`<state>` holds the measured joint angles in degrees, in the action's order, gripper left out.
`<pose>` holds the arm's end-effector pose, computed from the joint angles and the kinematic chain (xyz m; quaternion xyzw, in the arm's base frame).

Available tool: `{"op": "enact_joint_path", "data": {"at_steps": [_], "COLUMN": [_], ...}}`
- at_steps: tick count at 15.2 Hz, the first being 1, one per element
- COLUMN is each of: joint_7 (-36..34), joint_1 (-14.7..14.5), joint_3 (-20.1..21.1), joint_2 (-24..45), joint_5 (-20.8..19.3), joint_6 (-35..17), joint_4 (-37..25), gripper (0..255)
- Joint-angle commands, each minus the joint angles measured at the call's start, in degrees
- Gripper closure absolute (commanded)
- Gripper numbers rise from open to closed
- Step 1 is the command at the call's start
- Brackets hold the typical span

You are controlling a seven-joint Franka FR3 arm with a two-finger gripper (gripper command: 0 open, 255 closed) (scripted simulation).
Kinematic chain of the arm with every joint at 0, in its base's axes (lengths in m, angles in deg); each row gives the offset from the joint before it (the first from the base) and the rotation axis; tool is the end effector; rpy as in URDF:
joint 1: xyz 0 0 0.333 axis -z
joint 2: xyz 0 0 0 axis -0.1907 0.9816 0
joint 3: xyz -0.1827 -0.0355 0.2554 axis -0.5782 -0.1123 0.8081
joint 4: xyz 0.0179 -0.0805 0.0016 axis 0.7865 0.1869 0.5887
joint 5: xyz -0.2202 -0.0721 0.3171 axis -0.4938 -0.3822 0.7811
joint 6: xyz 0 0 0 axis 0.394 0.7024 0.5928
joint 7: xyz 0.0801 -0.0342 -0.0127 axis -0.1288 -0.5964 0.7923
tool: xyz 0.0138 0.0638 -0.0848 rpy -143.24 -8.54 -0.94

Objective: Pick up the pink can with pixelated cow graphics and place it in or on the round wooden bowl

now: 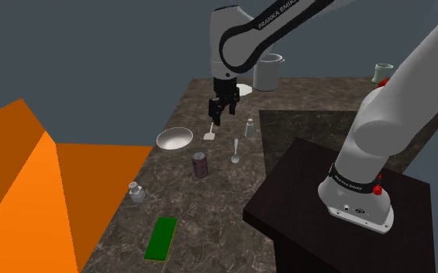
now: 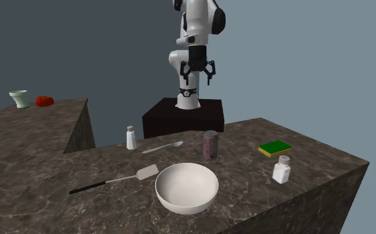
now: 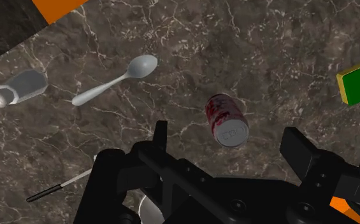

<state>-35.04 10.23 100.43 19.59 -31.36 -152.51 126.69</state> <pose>0.4263 0.1024 0.3897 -0.9998 -0.0129 -0.0087 0.0160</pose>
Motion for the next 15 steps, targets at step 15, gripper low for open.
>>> {"op": "enact_joint_path", "data": {"at_steps": [15], "joint_7": [-18.81], "joint_1": [-3.85], "joint_3": [1.36], "joint_2": [36.74], "joint_5": [-16.08], "joint_6": [-20.32], "joint_4": [-14.25], "gripper": [0]}}
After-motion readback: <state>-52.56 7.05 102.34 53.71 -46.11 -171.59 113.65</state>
